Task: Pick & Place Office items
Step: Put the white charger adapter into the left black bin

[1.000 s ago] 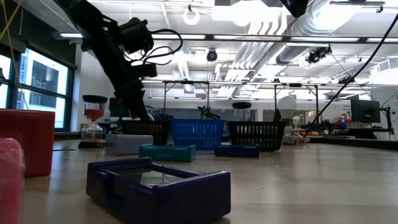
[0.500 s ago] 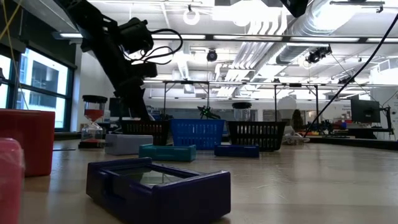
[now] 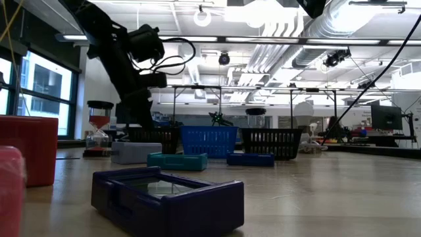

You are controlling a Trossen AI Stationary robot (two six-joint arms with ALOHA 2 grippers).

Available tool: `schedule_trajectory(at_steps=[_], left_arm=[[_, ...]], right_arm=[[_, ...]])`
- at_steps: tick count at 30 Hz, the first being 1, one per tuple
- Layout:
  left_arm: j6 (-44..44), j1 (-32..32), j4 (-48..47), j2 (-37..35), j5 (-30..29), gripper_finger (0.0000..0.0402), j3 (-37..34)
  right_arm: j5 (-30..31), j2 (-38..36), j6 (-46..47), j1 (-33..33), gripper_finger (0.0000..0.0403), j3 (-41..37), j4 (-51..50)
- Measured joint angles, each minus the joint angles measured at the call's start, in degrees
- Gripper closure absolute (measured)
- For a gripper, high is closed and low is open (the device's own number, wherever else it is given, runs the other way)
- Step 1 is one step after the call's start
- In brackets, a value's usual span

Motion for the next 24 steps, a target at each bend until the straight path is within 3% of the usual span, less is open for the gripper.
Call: schedule_trajectory(at_steps=[5, 24], left_arm=[[0.20, -1.62, 0.13, 0.47, -4.70, 0.0229, 0.00], [7.73, -6.34, 1.05, 0.45, -7.17, 0.0227, 0.00]], right_arm=[[0.00, 0.00, 0.01, 0.00, 0.0230, 0.00, 0.04], [-0.08, 0.00, 0.01, -0.04, 0.0230, 0.00, -0.04]])
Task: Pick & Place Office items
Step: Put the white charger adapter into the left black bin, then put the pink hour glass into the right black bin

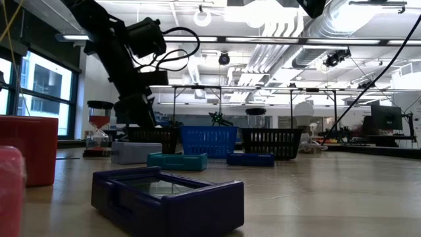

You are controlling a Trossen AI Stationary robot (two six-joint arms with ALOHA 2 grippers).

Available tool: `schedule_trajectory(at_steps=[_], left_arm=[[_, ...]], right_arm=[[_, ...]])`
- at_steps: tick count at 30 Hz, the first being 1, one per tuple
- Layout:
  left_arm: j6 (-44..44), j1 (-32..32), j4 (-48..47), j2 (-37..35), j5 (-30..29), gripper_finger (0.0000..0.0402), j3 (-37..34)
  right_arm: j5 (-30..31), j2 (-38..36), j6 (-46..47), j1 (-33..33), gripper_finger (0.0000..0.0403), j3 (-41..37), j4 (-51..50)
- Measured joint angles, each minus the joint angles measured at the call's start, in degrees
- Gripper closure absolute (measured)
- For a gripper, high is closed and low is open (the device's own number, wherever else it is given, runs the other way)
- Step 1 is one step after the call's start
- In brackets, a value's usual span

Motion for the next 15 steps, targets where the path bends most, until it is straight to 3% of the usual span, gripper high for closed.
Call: schedule_trajectory(at_steps=[4, 11, 15], left_arm=[[0.05, -0.15, 0.91, -0.04, -0.92, 0.0203, 0.00], [0.31, -0.37, 1.00, -0.04, -1.49, 0.0122, 0.00], [3.80, -0.91, 1.56, -0.62, -1.61, 0.0107, 0.00]], right_arm=[[-0.32, 0.00, 0.00, 0.00, 0.0230, 0.00, -0.01], [-0.86, 0.00, 0.00, 0.00, 0.0230, 0.00, -0.04], [-0.84, 0.00, -0.02, 0.00, 0.0230, 0.00, -0.06]])
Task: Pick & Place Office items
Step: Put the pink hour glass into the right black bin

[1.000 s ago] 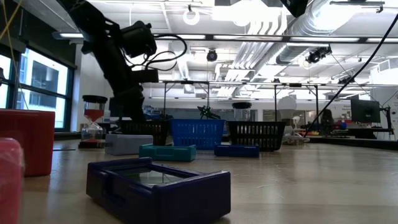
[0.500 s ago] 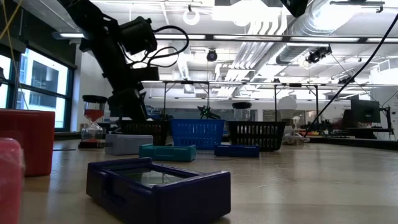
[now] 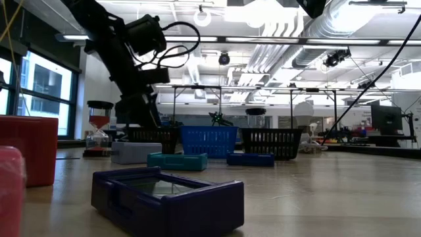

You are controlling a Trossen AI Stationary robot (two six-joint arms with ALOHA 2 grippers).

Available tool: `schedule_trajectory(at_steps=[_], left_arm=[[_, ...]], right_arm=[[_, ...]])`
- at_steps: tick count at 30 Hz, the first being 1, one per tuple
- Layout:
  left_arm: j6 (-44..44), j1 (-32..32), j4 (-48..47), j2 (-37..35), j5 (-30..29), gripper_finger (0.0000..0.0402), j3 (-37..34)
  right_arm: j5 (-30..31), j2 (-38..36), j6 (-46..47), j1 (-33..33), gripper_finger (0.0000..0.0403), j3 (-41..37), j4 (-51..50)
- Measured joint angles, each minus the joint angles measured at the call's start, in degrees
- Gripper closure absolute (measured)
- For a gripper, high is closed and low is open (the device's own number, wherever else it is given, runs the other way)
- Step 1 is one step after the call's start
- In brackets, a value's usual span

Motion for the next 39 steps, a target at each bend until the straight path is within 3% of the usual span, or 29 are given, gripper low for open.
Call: schedule_trajectory(at_steps=[8, 18, 24, 33, 39], left_arm=[[2.34, -7.44, 0.19, -9.04, -4.22, 0.0106, 1.30], [-16.86, -17.50, -4.77, -21.61, 5.63, 0.0106, 1.42], [-26.29, -23.87, -6.17, -22.14, 9.64, 0.0105, 1.46], [-41.50, -33.83, -26.62, -21.85, 8.19, 0.0105, 1.46], [-49.38, -38.52, -30.11, -20.53, 5.03, 0.0105, 1.40]], right_arm=[[0.05, 0.00, -0.97, 0.00, 0.0230, 0.00, -0.12], [-0.03, 0.63, -1.52, 0.00, 0.0230, 0.00, -0.68], [-0.34, 0.63, -1.66, 0.00, 0.0230, 0.00, -1.04], [-0.34, 0.63, -2.74, 0.04, 0.0230, 0.01, -0.96], [-0.34, 0.63, -3.89, 0.04, 0.0230, 0.00, -0.92]])
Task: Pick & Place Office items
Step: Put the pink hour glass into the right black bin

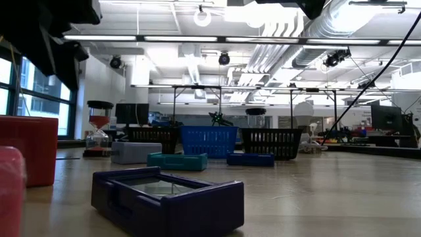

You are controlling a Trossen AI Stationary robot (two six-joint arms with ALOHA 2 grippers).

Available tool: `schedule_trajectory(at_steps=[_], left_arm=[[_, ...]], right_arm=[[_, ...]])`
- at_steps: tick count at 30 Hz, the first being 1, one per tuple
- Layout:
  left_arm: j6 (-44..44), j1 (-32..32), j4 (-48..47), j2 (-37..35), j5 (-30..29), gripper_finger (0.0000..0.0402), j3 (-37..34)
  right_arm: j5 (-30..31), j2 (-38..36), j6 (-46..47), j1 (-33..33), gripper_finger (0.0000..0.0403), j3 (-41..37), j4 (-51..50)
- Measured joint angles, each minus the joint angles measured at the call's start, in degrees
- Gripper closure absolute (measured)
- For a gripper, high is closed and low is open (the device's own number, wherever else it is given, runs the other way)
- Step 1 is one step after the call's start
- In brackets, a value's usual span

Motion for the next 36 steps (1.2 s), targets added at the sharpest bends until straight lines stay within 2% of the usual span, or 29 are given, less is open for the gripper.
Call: schedule_trajectory(at_steps=[3, 11, 18, 25, 36], left_arm=[[-0.99, -1.60, -1.79, 1.98, -3.33, 0.0105, -0.01], [-13.49, -5.08, -4.75, 6.25, -18.62, 0.0105, -4.35], [-16.36, -6.74, -4.65, 6.83, -25.00, 0.0105, -9.56], [-15.53, -6.33, 0.28, 6.81, -27.55, 0.0106, -14.04], [-5.43, -0.06, 6.24, 6.18, -28.10, 0.0106, -17.27]], right_arm=[[0.00, -0.02, -0.17, 0.00, 0.0230, 0.00, 0.01], [-1.25, -0.04, -0.19, 0.00, 0.0230, 0.01, 0.02], [-1.29, -0.06, -0.19, 0.00, 0.0230, 0.00, 0.02], [-1.29, -0.06, -0.19, 0.00, 0.0230, 0.00, 0.05], [-1.30, -0.09, -0.19, 0.00, 0.0230, 0.00, 1.79]])
